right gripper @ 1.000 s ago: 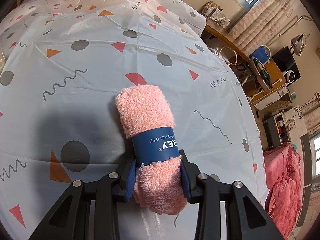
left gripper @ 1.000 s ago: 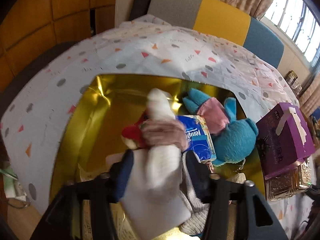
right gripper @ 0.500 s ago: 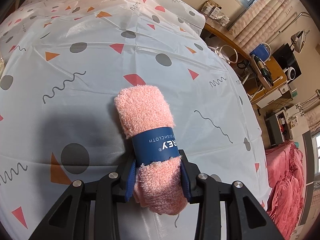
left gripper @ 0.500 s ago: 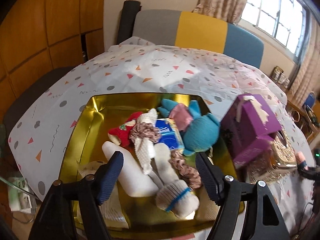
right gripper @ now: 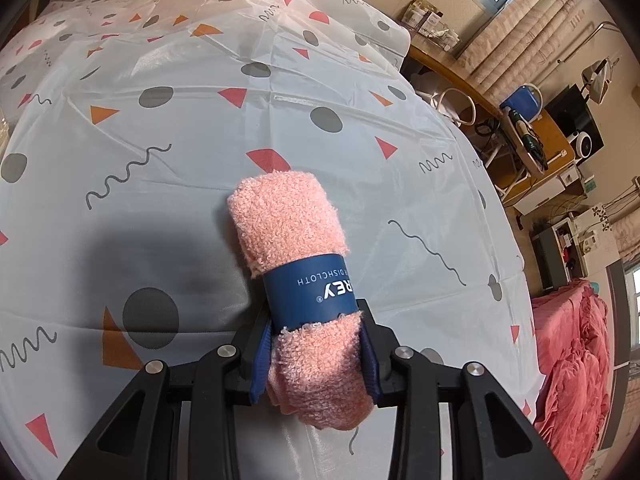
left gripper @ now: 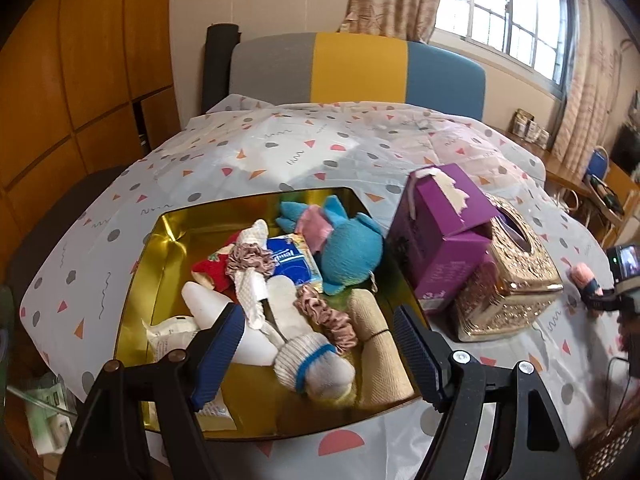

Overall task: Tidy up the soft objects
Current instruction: 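Lift the left gripper up out of the gold tray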

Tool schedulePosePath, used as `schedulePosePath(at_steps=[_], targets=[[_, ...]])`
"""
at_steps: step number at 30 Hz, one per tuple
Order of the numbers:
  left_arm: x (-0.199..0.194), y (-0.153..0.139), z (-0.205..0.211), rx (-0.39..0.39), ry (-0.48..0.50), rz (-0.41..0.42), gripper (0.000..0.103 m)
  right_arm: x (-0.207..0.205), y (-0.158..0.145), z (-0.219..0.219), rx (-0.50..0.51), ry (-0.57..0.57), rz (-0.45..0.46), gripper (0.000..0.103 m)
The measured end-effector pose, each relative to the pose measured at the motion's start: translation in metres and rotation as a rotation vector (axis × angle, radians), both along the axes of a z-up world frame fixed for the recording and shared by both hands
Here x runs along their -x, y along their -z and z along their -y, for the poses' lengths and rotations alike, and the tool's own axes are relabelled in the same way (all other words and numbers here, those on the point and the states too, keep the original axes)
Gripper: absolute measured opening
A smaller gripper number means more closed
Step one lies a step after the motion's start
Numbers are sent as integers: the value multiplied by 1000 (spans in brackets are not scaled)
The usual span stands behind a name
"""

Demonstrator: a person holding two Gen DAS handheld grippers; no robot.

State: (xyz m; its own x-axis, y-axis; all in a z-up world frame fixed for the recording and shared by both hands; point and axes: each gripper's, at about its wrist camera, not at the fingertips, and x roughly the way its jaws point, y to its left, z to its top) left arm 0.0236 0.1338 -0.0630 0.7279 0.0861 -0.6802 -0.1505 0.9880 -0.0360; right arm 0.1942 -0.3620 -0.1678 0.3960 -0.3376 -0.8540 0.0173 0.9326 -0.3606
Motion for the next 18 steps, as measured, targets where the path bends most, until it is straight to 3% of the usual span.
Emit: schedulePosePath(at_steps=[11,18], targets=[[6,2,15,-1,75,-6,77,-5,-5,2,-81,24,-1,36],[9,4,18,7,100,-14,77,-15,-14,-26,-166,0,19,36]])
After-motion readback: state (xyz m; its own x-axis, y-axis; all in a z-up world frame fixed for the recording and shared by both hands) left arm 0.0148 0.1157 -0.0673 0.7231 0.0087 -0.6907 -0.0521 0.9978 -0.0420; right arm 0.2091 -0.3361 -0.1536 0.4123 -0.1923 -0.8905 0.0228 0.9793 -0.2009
